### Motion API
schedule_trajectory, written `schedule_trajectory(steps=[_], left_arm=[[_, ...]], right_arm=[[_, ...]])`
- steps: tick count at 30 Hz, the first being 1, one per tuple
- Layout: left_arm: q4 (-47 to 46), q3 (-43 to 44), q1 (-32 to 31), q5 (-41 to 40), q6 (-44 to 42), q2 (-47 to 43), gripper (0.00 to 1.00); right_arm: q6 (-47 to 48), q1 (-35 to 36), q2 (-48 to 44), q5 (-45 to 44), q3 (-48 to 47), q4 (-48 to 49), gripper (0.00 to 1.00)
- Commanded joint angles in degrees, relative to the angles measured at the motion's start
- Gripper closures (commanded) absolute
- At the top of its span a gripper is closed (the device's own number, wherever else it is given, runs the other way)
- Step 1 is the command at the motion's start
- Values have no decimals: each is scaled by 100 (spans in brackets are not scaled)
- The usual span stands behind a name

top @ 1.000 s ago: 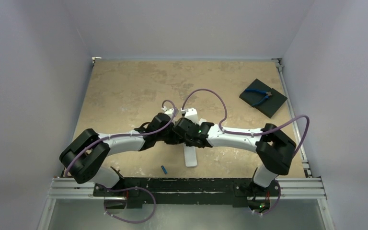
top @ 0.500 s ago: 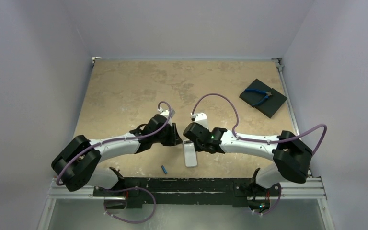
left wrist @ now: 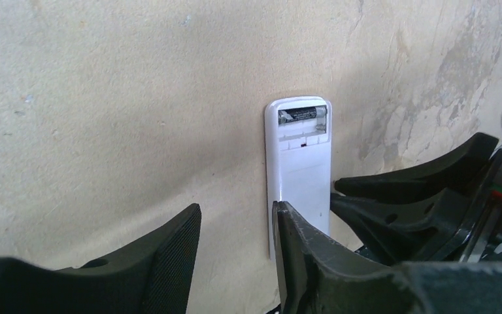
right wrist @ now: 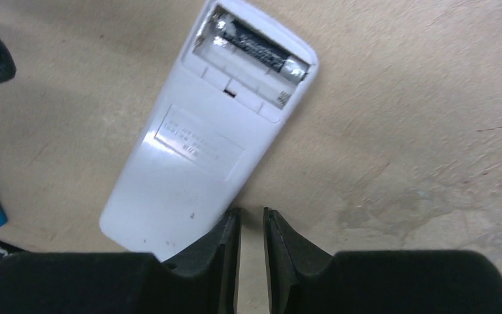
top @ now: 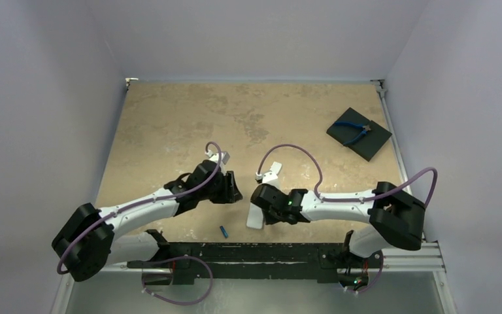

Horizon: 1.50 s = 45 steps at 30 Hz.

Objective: Load the batteries into the remote control

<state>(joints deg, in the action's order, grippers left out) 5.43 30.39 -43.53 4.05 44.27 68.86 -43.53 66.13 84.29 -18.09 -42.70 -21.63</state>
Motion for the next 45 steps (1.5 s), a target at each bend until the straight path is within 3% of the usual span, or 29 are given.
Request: schedule_trajectory(steps=[1, 21, 36, 45], left_arm=[[454, -7, -9, -293, 118, -409, 54], [1228, -76, -10, -599, 183, -1232, 51], [851, -92, -15, -432, 90, -879, 52], [750, -73, -7, -246, 13, -763, 52]], right_arm=[[-239, 234, -31, 175, 14, 413, 74], [-168, 621, 1156, -1, -1423, 349, 69], [-646, 621, -279, -979, -890, -490, 53], [-939, 404, -309, -1500, -899, -1188, 49]])
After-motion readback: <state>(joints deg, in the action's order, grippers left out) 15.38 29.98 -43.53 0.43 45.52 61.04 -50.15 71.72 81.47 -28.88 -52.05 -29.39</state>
